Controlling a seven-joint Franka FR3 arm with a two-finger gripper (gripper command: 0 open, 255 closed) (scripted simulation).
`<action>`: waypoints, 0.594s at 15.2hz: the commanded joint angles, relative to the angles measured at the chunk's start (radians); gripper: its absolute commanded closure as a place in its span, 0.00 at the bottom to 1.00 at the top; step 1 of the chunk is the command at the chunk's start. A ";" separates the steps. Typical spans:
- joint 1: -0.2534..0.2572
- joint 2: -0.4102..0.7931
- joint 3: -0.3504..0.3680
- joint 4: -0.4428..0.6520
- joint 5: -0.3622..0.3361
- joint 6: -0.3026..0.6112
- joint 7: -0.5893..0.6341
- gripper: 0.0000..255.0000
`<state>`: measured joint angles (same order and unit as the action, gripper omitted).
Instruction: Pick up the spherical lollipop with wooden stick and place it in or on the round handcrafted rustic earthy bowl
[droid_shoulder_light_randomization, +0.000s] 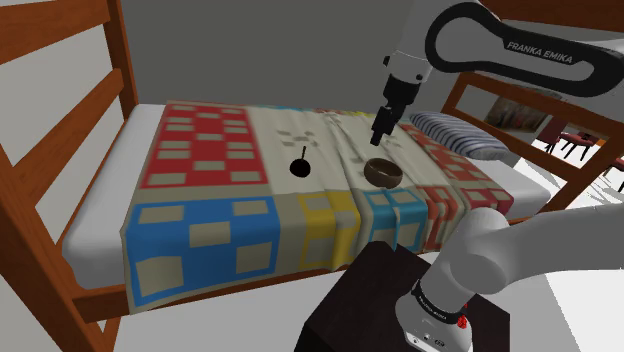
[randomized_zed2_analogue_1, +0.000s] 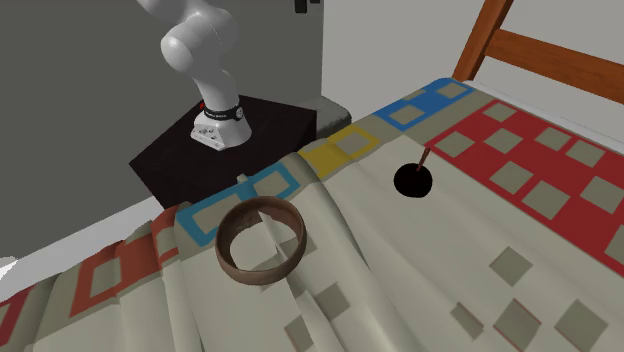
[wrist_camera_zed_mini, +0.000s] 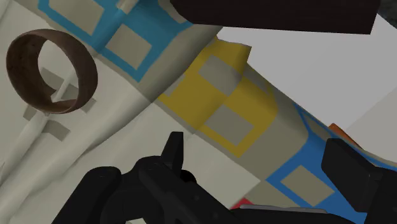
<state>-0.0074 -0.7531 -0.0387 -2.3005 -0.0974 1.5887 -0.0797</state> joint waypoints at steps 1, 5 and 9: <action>0.000 0.000 0.000 0.000 0.000 0.000 0.000 0.00; 0.026 0.063 -0.129 -0.019 -0.013 0.114 -0.200 0.00; 0.064 0.166 -0.258 0.000 0.004 0.218 -0.406 0.00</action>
<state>0.0459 -0.6142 -0.2640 -2.3042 -0.0995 1.7780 -0.4279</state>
